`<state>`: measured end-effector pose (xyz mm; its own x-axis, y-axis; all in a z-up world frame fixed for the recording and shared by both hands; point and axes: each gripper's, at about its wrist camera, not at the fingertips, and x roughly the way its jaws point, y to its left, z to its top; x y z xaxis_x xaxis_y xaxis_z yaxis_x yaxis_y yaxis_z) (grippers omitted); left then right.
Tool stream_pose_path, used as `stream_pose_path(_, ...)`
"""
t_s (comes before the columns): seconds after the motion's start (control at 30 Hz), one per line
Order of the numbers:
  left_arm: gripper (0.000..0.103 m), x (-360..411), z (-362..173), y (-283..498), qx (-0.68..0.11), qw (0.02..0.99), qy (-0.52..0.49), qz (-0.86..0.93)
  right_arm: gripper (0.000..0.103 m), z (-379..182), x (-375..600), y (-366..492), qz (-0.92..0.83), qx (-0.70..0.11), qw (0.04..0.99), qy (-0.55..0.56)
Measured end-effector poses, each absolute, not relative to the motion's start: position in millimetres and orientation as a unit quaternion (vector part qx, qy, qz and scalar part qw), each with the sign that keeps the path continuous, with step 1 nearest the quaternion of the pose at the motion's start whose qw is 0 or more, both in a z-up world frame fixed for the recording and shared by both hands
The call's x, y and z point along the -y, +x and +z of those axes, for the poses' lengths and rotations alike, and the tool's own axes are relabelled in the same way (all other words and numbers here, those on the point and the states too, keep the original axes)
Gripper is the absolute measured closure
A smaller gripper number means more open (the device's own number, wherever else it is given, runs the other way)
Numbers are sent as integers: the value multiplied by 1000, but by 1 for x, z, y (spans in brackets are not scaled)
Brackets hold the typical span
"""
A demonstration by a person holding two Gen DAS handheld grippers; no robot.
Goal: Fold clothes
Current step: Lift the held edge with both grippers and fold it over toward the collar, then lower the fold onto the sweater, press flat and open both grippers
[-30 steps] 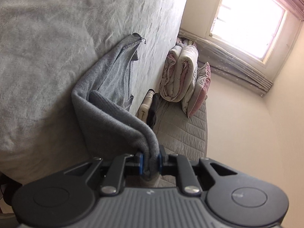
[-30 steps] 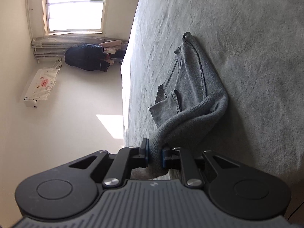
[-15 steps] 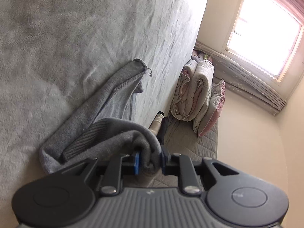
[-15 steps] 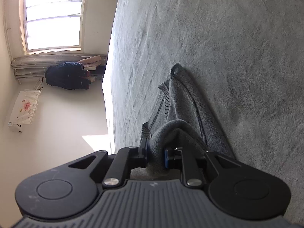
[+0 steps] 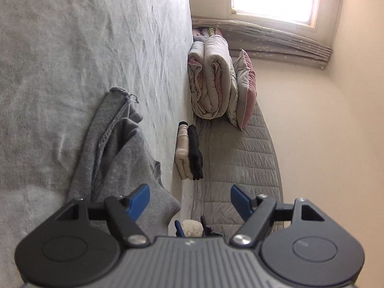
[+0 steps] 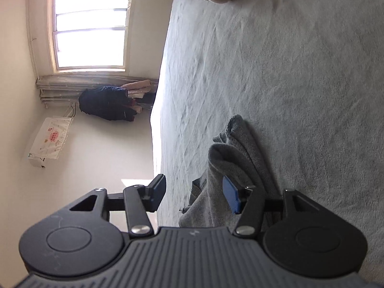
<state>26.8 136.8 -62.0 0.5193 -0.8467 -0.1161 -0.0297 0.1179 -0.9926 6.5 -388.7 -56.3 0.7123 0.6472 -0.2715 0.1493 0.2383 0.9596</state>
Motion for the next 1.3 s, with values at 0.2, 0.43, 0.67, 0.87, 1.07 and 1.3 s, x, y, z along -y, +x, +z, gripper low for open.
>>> stream_pose_path(0.2, 52, -135, -59, 43, -348, 736, -517, -265, 46, -47, 375, 4, 158, -301, 795, 503)
stream_pose_path(0.43, 55, -120, -61, 54, -347, 823, -382, -237, 48, -50, 338, 11, 160, -289, 870, 366)
stream_pose_path(0.67, 67, -93, -60, 53, -348, 872, -259, -229, 66, -50, 305, 16, 159, -276, 928, 194)
stream_pose_path(0.87, 90, -92, -55, 48, -326, 886, -230, -235, 85, -52, 294, 13, 160, -246, 944, 149)
stream_pose_path(1.07, 91, -88, -37, 46, -296, 898, -225, -236, 86, -33, 290, 14, 167, -216, 953, 132)
stream_pose_path(1.3, 91, -87, -26, 67, -295, 909, -206, -211, 86, -31, 291, 45, 151, -211, 955, 145)
